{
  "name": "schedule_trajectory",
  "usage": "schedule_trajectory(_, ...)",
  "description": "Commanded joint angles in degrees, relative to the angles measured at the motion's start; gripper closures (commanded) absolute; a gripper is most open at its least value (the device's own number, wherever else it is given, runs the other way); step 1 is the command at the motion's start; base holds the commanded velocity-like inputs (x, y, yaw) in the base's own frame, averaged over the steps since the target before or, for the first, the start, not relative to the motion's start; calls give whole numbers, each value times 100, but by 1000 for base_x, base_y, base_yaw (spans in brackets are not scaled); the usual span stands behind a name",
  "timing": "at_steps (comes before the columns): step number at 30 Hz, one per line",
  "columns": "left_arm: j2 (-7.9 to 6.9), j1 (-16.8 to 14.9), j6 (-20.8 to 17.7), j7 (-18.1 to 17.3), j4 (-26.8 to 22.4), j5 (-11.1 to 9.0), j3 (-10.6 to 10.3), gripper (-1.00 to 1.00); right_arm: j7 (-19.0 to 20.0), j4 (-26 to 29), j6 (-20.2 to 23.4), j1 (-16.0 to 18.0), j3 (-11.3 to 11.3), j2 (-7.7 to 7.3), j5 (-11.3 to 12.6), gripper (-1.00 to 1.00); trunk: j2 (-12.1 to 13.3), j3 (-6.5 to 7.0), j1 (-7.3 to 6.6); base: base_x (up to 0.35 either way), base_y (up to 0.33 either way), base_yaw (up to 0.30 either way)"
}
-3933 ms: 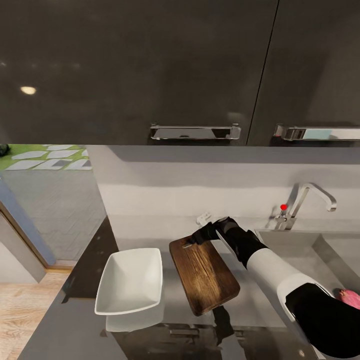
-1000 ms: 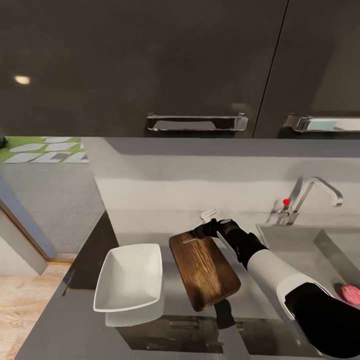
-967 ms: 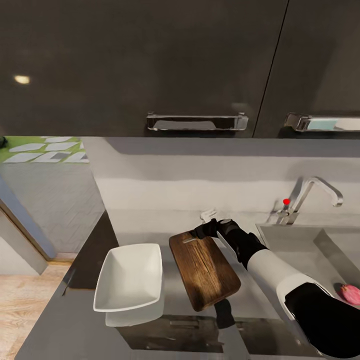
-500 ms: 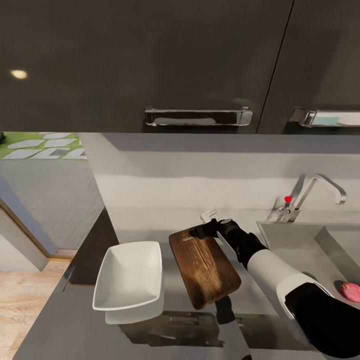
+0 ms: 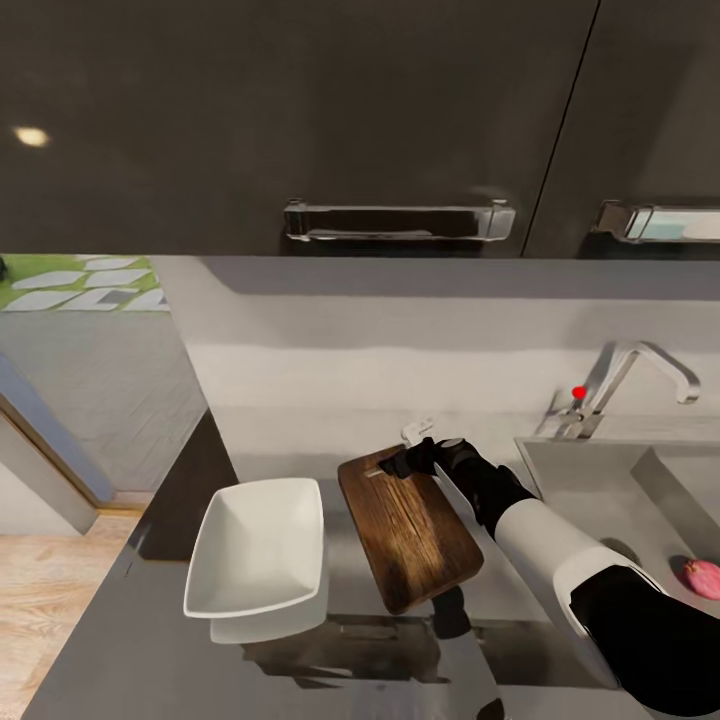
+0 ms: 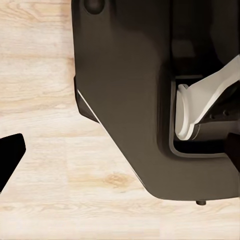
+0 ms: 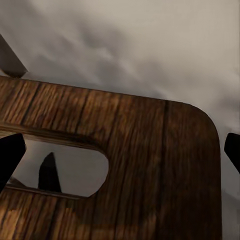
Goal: In the kitchen, take the Vidalia onion out of the sink, dice it on the chopping board with the paring knife, put the diced onion into the bowl on the countertop, then place both the paring knife and the chopping board into the sink.
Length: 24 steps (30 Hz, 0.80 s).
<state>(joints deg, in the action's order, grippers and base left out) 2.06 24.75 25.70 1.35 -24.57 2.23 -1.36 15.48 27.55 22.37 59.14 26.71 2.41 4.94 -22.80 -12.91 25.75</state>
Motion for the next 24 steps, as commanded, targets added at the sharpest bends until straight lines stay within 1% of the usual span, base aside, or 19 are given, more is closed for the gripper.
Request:
schedule_trajectory(1,2,3,6,14,-8,23,-5,-100,-10,5,31,6,27,-3,51,-100,-12,-20,3,0,0,0)
schedule_trajectory(16,-2,3,4,7,18,23,-5,-100,-13,-5,29,2,27,-25,49,-100,-12,-158,3,0,0,0)
schedule_trajectory(24,-3,3,5,-2,55,23,-5,-100,-10,-10,13,3,27,-148,57,-100,-12,-232,3,0,0,0)
